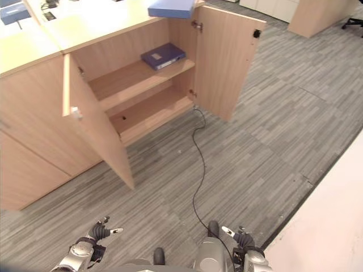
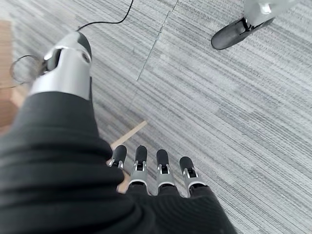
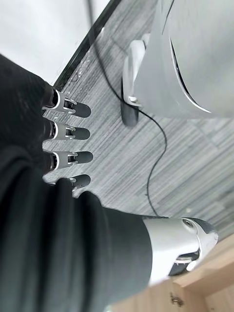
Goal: Put the empty folder in the office cabinet
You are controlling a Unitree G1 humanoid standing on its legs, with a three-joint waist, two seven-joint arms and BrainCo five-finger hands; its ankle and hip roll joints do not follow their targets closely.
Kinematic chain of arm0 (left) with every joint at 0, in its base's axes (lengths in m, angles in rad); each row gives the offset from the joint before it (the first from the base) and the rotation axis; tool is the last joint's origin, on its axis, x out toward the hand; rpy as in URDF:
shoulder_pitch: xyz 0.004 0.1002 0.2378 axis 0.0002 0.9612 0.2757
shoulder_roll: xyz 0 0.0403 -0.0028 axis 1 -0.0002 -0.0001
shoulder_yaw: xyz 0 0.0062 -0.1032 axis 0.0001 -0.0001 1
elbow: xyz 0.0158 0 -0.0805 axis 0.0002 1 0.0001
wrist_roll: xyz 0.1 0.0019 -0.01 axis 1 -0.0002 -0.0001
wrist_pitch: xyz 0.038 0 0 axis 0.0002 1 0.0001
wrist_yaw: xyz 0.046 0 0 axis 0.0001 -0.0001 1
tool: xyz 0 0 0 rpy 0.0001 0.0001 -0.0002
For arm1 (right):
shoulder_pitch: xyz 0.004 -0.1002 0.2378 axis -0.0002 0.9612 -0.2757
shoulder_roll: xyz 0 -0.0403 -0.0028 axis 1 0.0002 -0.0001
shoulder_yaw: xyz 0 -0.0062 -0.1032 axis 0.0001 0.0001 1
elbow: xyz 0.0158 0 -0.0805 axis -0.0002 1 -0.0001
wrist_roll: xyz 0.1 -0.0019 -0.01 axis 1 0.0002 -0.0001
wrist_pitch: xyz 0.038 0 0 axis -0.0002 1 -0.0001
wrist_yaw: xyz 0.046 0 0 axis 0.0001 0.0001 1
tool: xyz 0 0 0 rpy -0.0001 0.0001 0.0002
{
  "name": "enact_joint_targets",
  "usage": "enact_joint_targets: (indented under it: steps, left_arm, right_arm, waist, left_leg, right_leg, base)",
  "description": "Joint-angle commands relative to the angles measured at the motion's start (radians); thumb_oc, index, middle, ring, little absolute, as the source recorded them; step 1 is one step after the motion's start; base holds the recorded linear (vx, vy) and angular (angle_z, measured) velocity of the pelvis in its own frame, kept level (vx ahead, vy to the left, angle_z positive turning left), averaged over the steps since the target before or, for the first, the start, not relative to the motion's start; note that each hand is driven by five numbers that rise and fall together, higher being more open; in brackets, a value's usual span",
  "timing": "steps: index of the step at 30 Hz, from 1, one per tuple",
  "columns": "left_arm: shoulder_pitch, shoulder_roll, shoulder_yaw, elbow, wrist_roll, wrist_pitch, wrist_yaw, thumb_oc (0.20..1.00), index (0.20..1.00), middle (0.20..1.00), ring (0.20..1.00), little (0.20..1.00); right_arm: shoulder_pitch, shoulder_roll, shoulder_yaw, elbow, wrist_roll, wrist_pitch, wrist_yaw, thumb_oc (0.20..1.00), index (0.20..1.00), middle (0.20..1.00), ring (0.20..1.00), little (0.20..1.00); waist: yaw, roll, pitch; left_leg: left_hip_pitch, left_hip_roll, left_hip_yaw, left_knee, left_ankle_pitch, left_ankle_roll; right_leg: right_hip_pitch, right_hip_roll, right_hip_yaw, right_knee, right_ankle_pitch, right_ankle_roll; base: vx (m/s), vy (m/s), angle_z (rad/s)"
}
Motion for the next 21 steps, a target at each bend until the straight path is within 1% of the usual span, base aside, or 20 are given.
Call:
enact_joint_targets:
  steps: [1, 2, 3, 4, 7, 8, 9, 10, 11, 12, 13, 14, 15, 16, 17, 18, 19, 20, 21]
  left_arm:
    - [-0.018, 0.013, 0.002, -0.028, -0.016, -0.052, 0.011, 1.0, 1.0, 1.0, 1.0, 1.0]
    - [-0.014, 0.006, 0.004, -0.025, -0.016, -0.051, 0.009, 1.0, 1.0, 1.0, 1.0, 1.0]
    - [-0.014, 0.005, 0.004, -0.025, -0.016, -0.051, 0.009, 1.0, 1.0, 1.0, 1.0, 1.0]
    - [-0.008, -0.012, 0.004, -0.015, -0.025, -0.051, 0.009, 1.0, 1.0, 1.0, 1.0, 1.0]
    - [-0.008, -0.026, -0.006, -0.028, -0.03, -0.052, 0.004, 1.0, 1.0, 1.0, 1.0, 1.0]
    - [-0.01, -0.028, -0.008, -0.034, -0.035, -0.053, 0.002, 1.0, 1.0, 1.0, 1.0, 1.0]
    - [-0.01, -0.028, -0.008, -0.034, -0.035, -0.052, 0.002, 1.0, 1.0, 1.0, 1.0, 1.0]
    - [-0.018, -0.036, -0.009, -0.032, -0.045, -0.054, 0.0, 1.0, 1.0, 1.0, 1.0, 1.0]
    - [-0.022, -0.036, -0.008, -0.035, -0.051, -0.053, 0.0, 1.0, 1.0, 1.0, 1.0, 1.0]
    - [-0.024, -0.036, -0.007, -0.037, -0.055, -0.053, 0.0, 1.0, 1.0, 1.0, 1.0, 1.0]
    - [-0.026, -0.032, -0.003, -0.04, -0.059, -0.051, 0.0, 1.0, 1.0, 1.0, 1.0, 1.0]
    - [-0.031, -0.03, -0.007, -0.043, -0.059, -0.049, -0.003, 1.0, 1.0, 1.0, 1.0, 1.0]
    - [-0.035, -0.028, -0.012, -0.053, -0.062, -0.047, -0.003, 1.0, 1.0, 1.0, 1.0, 1.0]
    - [-0.038, -0.03, -0.013, -0.056, -0.069, -0.046, -0.003, 1.0, 1.0, 1.0, 1.0, 1.0]
    - [-0.044, -0.028, -0.013, -0.051, -0.07, -0.042, 0.002, 1.0, 1.0, 1.0, 1.0, 1.0]
    - [-0.049, -0.028, -0.01, -0.046, -0.075, -0.043, 0.004, 1.0, 1.0, 1.0, 1.0, 1.0]
    - [-0.049, -0.031, -0.009, -0.044, -0.078, -0.044, 0.003, 1.0, 1.0, 1.0, 1.0, 1.0]
    - [-0.045, -0.04, -0.011, -0.039, -0.078, -0.045, 0.0, 1.0, 1.0, 1.0, 1.0, 1.0]
    - [-0.046, -0.04, -0.011, -0.039, -0.078, -0.045, 0.0, 1.0, 1.0, 1.0, 1.0, 1.0]
  right_arm:
    - [0.017, -0.031, 0.004, -0.025, -0.008, -0.034, -0.009, 1.0, 1.0, 1.0, 1.0, 1.0]
    - [0.018, -0.039, 0.003, -0.02, -0.01, -0.034, -0.008, 1.0, 1.0, 1.0, 1.0, 1.0]
    - [0.018, -0.039, 0.003, -0.02, -0.01, -0.035, -0.008, 1.0, 1.0, 1.0, 1.0, 1.0]
    - [0.023, -0.054, 0.009, -0.015, -0.016, -0.038, -0.004, 1.0, 1.0, 1.0, 1.0, 1.0]
    - [0.027, -0.08, 0.024, -0.014, -0.033, -0.037, 0.007, 1.0, 1.0, 1.0, 1.0, 1.0]
    - [0.023, -0.088, 0.028, -0.009, -0.036, -0.037, 0.007, 1.0, 1.0, 1.0, 1.0, 1.0]
    - [0.022, -0.088, 0.028, -0.009, -0.036, -0.037, 0.007, 1.0, 1.0, 1.0, 1.0, 1.0]
    - [0.013, -0.105, 0.04, 0.005, -0.049, -0.035, 0.011, 1.0, 1.0, 1.0, 1.0, 1.0]
    - [0.006, -0.112, 0.044, 0.014, -0.057, -0.032, 0.013, 1.0, 1.0, 1.0, 1.0, 1.0]
    - [0.001, -0.116, 0.048, 0.025, -0.062, -0.03, 0.014, 1.0, 1.0, 1.0, 1.0, 1.0]
    - [-0.001, -0.124, 0.059, 0.035, -0.073, -0.026, 0.02, 1.0, 1.0, 1.0, 1.0, 1.0]
    - [0.0, -0.129, 0.058, 0.034, -0.074, -0.023, 0.021, 1.0, 1.0, 1.0, 1.0, 1.0]
    - [-0.001, -0.134, 0.057, 0.028, -0.076, -0.022, 0.019, 1.0, 1.0, 1.0, 1.0, 1.0]
    - [-0.002, -0.139, 0.057, 0.024, -0.074, -0.021, 0.017, 1.0, 1.0, 1.0, 1.0, 1.0]
    - [-0.005, -0.14, 0.056, 0.026, -0.072, -0.016, 0.014, 1.0, 1.0, 1.0, 1.0, 1.0]
    - [-0.009, -0.142, 0.057, 0.032, -0.071, -0.011, 0.015, 1.0, 1.0, 1.0, 1.0, 1.0]
    - [-0.011, -0.142, 0.058, 0.041, -0.071, -0.008, 0.015, 1.0, 1.0, 1.0, 1.0, 1.0]
    - [-0.013, -0.144, 0.052, 0.056, -0.072, -0.006, 0.014, 1.0, 1.0, 1.0, 1.0, 1.0]
    - [-0.013, -0.144, 0.052, 0.056, -0.072, -0.006, 0.014, 1.0, 1.0, 1.0, 1.0, 1.0]
  waist:
    - [-0.008, 0.012, -0.018]
    - [-0.01, 0.013, -0.032]
    - [-0.01, 0.015, -0.033]
    - [-0.021, 0.03, -0.048]
    - [-0.032, 0.054, -0.061]
    - [-0.033, 0.06, -0.061]
    - [-0.033, 0.061, -0.062]
    - [-0.032, 0.077, -0.063]
    - [-0.031, 0.081, -0.063]
    - [-0.03, 0.081, -0.062]
    - [-0.026, 0.073, -0.058]
    - [-0.015, 0.059, -0.043]
    - [-0.013, 0.044, -0.033]
    - [-0.009, 0.022, -0.022]
    - [-0.009, -0.001, -0.016]
    - [-0.001, -0.015, -0.016]
    - [0.007, -0.019, -0.013]
    - [0.035, -0.026, -0.003]
    - [0.034, -0.029, -0.004]
  left_leg:
    - [0.149, 0.032, -0.046, 0.004, -0.143, -0.068]
    - [0.154, 0.044, -0.047, 0.004, -0.147, -0.075]
    - [0.154, 0.046, -0.047, 0.004, -0.148, -0.075]
    - [0.156, 0.09, -0.049, 0.004, -0.138, -0.093]
    - [0.132, 0.15, -0.07, 0.021, -0.101, -0.117]
    - [0.12, 0.16, -0.076, 0.036, -0.08, -0.124]
    - [0.119, 0.16, -0.076, 0.036, -0.08, -0.124]
    - [0.085, 0.186, -0.086, 0.086, 0.002, -0.144]
    - [0.063, 0.202, -0.089, 0.124, 0.05, -0.152]
    - [0.047, 0.209, -0.093, 0.158, 0.081, -0.154]
    - [0.021, 0.223, -0.089, 0.237, 0.16, -0.143]
    - [-0.028, 0.216, -0.101, 0.324, 0.218, -0.133]
    - [-0.067, 0.206, -0.107, 0.397, 0.244, -0.121]
    - [-0.107, 0.196, -0.103, 0.475, 0.261, -0.113]
    - [-0.15, 0.195, -0.077, 0.543, 0.255, -0.11]
    - [-0.178, 0.176, -0.056, 0.558, 0.223, -0.1]
    - [-0.201, 0.159, -0.044, 0.573, 0.198, -0.096]
    - [-0.275, 0.098, -0.029, 0.574, 0.114, -0.087]
    - [-0.276, 0.095, -0.029, 0.57, 0.119, -0.086]
  right_leg:
    - [-0.009, 0.042, -0.017, 0.009, 0.147, 0.006]
    - [-0.004, 0.044, -0.012, 0.009, 0.156, 0.0]
    - [-0.003, 0.045, -0.013, 0.008, 0.156, 0.0]
    - [-0.008, 0.059, -0.003, 0.033, 0.149, -0.013]
    - [-0.025, 0.096, 0.038, 0.079, 0.103, -0.043]
    - [-0.026, 0.106, 0.049, 0.087, 0.092, -0.052]
    - [-0.027, 0.106, 0.049, 0.089, 0.091, -0.053]
    - [-0.022, 0.127, 0.057, 0.104, 0.059, -0.077]
    - [-0.013, 0.137, 0.059, 0.112, 0.037, -0.089]
    - [-0.003, 0.145, 0.061, 0.116, 0.022, -0.099]
    - [0.027, 0.164, 0.067, 0.126, -0.011, -0.123]
    - [0.046, 0.161, 0.071, 0.128, -0.019, -0.135]
    - [0.059, 0.156, 0.075, 0.131, -0.024, -0.146]
    - [0.076, 0.147, 0.081, 0.127, -0.03, -0.158]
    - [0.086, 0.136, 0.084, 0.13, -0.037, -0.167]
    - [0.103, 0.132, 0.089, 0.124, -0.043, -0.173]
    - [0.121, 0.132, 0.097, 0.121, -0.05, -0.174]
    - [0.174, 0.127, 0.108, 0.105, -0.065, -0.174]
    - [0.172, 0.125, 0.108, 0.104, -0.062, -0.173]
  base:
    - [0.22, -0.24, 0.5]
    - [0.15, -0.175, 0.5]
    - [0.19, -0.256, 0.37]
    - [0.16, -0.259, 0.17]
    - [0.15, -0.311, 0.09]
    - [0.04, -0.13, 0.0]
    - [0.08, -0.212, -0.02]
    - [0.1, -0.251, -0.03]
    - [0.14, -0.327, 0.08]
    - [0.19, -0.345, -0.01]
    - [0.21, -0.373, 0.0]
    - [0.2, -0.38, -0.14]
    - [0.13, -0.319, -0.13]
    - [0.13, -0.315, -0.19]
    - [0.18, -0.334, -0.18]
    - [0.2, -0.249, -0.08]
    - [0.33, -0.22, 0.07]
    - [0.24, -0.115, -0.04]
    - [0.35, -0.104, 0.27]
